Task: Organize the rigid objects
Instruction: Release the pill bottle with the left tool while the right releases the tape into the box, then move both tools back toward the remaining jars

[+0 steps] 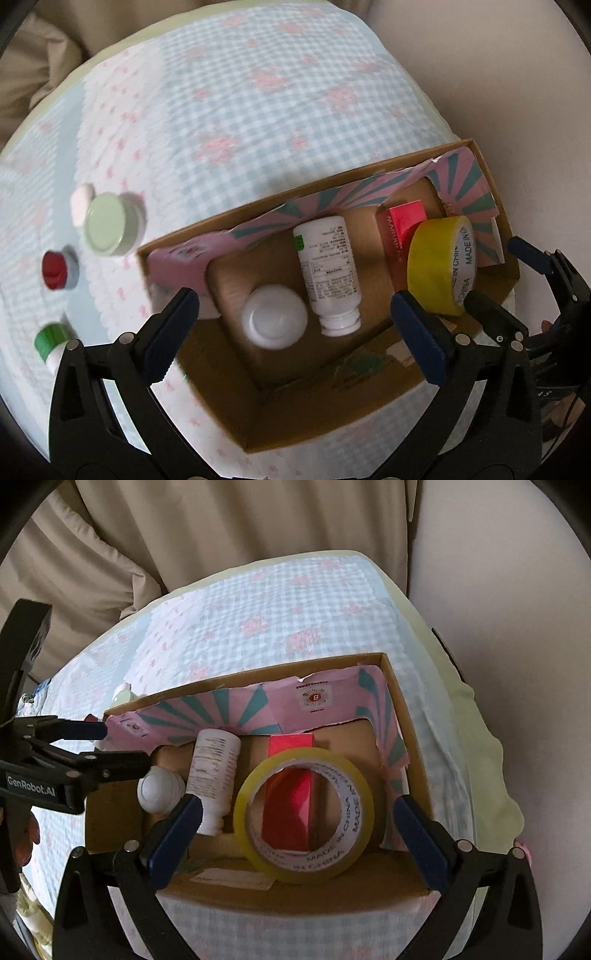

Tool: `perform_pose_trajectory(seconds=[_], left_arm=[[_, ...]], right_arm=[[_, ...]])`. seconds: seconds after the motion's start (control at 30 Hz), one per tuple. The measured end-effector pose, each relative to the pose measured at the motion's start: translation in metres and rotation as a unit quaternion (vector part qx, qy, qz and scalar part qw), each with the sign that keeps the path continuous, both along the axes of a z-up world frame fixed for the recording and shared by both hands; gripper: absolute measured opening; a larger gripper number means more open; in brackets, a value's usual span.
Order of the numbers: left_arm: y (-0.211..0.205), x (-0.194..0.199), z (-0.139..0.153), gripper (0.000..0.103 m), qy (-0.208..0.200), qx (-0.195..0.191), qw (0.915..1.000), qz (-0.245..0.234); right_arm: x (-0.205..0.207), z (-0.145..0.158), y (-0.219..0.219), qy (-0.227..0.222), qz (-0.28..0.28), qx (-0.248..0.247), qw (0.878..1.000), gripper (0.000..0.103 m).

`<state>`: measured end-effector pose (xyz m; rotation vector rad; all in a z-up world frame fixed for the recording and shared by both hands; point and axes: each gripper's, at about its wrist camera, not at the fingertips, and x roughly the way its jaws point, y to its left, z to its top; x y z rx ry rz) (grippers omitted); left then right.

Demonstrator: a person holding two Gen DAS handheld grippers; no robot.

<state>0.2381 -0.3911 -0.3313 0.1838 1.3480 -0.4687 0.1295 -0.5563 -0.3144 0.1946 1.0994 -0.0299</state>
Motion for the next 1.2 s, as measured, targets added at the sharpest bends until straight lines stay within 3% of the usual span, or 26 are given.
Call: perform_pose_trajectory(seconds=[0.6,0.8,1.2], left_arm=[[0.077,-0.056,0.070,0.103,-0.046,-0.027,0.9963,0.068],[0.130,-0.079,0.101,0.103,-0.065,-0.036,0.9924,0.098],[0.280,-0.112,0.137,0.103,-0.088,-0.059,0.9812,0.161]], right_arm=[[-0.026,0.057,0.033,-0.011,0.007,-0.017,1.000,0.103],[-0.038,0.091,0.065,-0.007,0.019,-0.029,0.999,0.103],[-0.053,0.138,0.185,-0.012,0.012,-0.042,0.999,0.103]])
